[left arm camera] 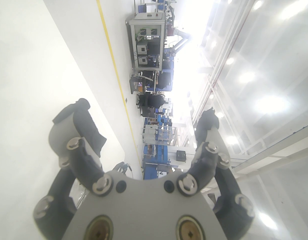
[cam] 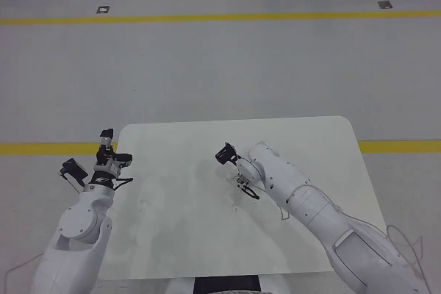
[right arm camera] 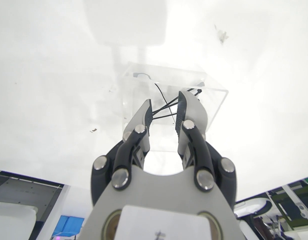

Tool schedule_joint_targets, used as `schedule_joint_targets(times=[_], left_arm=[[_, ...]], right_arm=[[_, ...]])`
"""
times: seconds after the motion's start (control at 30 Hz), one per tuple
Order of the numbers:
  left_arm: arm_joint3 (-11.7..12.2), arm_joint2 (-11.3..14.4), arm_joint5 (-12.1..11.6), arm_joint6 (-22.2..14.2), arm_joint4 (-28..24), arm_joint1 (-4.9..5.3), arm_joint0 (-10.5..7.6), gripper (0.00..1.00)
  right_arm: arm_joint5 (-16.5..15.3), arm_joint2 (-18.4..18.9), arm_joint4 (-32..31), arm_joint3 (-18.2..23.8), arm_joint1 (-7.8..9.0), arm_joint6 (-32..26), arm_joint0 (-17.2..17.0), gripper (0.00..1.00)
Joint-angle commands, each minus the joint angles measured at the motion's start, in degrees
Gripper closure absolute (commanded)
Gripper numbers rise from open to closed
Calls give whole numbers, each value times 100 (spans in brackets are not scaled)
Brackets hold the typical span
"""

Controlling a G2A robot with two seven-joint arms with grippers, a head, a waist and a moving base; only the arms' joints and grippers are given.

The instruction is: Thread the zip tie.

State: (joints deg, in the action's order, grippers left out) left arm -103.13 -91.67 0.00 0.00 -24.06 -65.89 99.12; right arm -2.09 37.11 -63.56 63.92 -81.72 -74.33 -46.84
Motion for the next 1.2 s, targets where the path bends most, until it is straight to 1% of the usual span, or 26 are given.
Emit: schedule_joint_targets(times=[0.0,0.13,0.27,0.37,0.67,0.77,0.87,0.9,0.97,1.0,1.03,1.17], left_arm=[[0,0,0,0,0,0,0,0],[0,0,0,0,0,0,0,0],[0,0,0,0,0,0,0,0],[0,0,0,0,0,0,0,0],[0,0,0,0,0,0,0,0],[0,0,0,0,0,0,0,0],[0,0,0,0,0,0,0,0],[0,0,0,0,0,0,0,0],[0,0,0,0,0,0,0,0],[0,0,0,0,0,0,0,0],[0,0,0,0,0,0,0,0],[0,0,0,0,0,0,0,0]], right_arm=[[44,7,5,38,-13,-101,13,77],[118,25,32,77,-37,-298,17,78],[178,32,60,75,-63,-415,4,82],[204,-1,14,2,-91,-421,8,85],[171,-97,11,-337,-207,-286,64,84],[177,-127,0,-454,-248,-255,95,87],[198,-151,-26,-527,-286,-223,124,86],[206,-156,-38,-547,-295,-211,129,87],[213,-158,-50,-582,-312,-194,137,92],[222,-154,-61,-598,-320,-178,141,97],[224,-150,-69,-606,-325,-173,142,100],[253,-99,-128,-539,-326,-184,136,100]])
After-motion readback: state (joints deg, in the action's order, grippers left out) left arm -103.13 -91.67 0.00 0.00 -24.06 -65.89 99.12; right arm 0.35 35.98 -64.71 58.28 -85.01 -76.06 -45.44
